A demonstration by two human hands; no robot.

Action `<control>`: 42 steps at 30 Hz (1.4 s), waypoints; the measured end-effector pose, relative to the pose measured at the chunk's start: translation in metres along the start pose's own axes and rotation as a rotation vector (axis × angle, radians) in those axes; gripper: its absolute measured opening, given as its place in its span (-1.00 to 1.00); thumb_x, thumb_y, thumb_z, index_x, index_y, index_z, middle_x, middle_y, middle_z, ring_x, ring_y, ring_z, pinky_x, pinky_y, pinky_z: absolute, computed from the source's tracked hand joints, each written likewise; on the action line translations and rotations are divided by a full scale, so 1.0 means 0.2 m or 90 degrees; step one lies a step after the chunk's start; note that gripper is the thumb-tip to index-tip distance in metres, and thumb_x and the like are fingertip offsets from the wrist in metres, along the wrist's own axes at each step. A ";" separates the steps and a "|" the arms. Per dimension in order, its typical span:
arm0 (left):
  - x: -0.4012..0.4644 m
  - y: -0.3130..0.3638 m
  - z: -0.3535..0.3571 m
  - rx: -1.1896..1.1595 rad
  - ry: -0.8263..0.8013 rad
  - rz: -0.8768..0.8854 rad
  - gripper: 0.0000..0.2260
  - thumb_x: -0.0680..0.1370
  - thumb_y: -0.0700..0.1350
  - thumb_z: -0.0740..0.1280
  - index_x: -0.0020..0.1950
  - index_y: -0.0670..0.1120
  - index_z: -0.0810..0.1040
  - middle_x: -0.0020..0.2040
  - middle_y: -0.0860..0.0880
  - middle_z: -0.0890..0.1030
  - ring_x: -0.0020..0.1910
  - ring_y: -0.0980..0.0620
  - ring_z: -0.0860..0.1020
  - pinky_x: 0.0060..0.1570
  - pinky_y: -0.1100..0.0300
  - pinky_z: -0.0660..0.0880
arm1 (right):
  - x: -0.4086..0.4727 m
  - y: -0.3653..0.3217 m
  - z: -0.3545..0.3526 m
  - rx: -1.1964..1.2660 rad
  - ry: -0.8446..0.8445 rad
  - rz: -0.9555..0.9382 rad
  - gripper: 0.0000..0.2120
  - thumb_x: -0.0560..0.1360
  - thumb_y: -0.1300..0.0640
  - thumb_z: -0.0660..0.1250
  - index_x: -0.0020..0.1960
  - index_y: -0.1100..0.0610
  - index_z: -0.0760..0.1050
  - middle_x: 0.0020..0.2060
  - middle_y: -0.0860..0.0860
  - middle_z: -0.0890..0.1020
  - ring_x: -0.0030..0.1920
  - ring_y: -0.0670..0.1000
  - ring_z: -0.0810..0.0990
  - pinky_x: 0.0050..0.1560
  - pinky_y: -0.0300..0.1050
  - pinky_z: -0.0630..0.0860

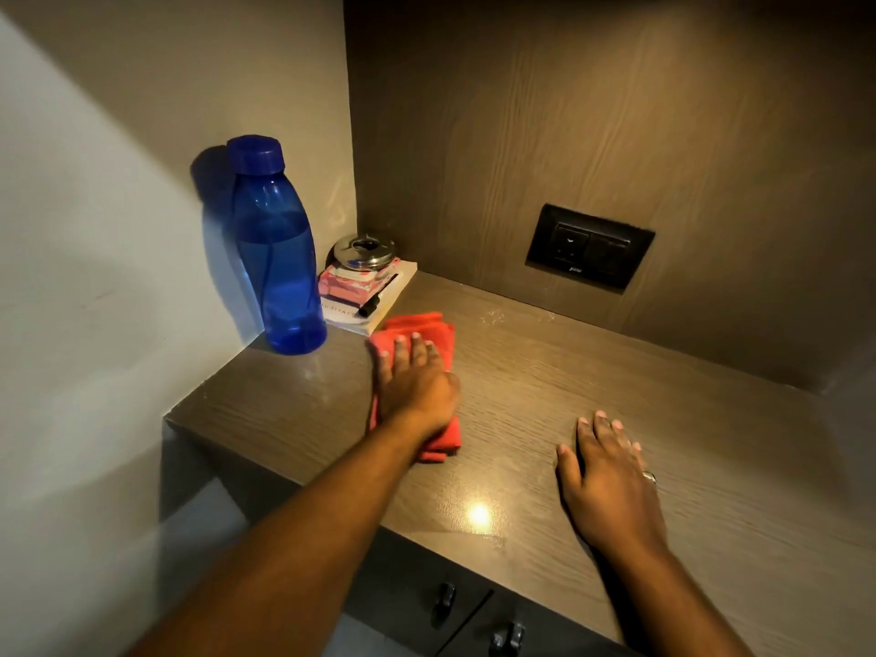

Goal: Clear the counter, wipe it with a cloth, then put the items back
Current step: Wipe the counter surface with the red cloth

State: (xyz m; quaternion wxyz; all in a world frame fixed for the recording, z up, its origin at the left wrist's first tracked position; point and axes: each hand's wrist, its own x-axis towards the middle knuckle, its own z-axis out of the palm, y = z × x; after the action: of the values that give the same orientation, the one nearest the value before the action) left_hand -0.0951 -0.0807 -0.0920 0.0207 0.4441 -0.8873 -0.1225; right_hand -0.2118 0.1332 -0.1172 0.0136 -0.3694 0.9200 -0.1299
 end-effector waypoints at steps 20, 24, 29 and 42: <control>0.70 0.16 0.00 0.009 -0.001 0.047 -0.39 0.57 0.08 0.02 0.54 -0.21 0.06 0.57 -0.16 0.07 0.55 -0.15 0.03 0.48 -0.09 -0.12 | 0.01 0.45 -0.20 -0.072 -0.015 0.217 -0.32 0.55 -0.32 -0.08 0.56 0.01 0.09 0.58 0.01 0.06 0.57 0.08 0.02 0.50 0.12 0.12; 0.65 0.44 0.05 0.016 0.019 0.089 -0.39 0.55 0.08 0.08 0.51 -0.23 0.14 0.54 -0.19 0.16 0.52 -0.15 0.10 0.48 -0.06 -0.06 | -0.01 0.67 -0.22 -0.090 -0.005 0.278 -0.29 0.53 -0.33 -0.16 0.56 0.02 0.04 0.58 0.03 0.04 0.57 0.10 0.00 0.50 0.18 0.10; 0.30 0.92 0.16 0.011 -0.035 0.340 -0.36 0.48 0.11 0.24 0.48 -0.18 0.25 0.50 -0.17 0.28 0.49 -0.14 0.20 0.47 -0.03 0.10 | -0.01 0.67 -0.18 -0.098 0.021 0.286 -0.26 0.49 -0.35 -0.20 0.56 0.02 0.06 0.58 0.02 0.05 0.57 0.10 0.00 0.50 0.14 0.07; 0.51 0.48 0.07 -0.017 0.046 -0.019 -0.40 0.55 0.07 0.06 0.52 -0.22 0.14 0.56 -0.18 0.13 0.54 -0.18 0.05 0.49 -0.06 0.03 | -0.02 0.64 -0.22 -0.064 0.026 0.264 -0.30 0.54 -0.29 -0.17 0.56 0.05 0.04 0.58 0.06 0.04 0.57 0.10 -0.04 0.53 0.10 -0.03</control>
State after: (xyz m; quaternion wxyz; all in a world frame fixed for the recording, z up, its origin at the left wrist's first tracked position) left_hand -0.2344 -0.1036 -0.0900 0.0570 0.4610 -0.8777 -0.1182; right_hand -0.2998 0.2346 -0.1066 0.0032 -0.1695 0.9818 -0.0860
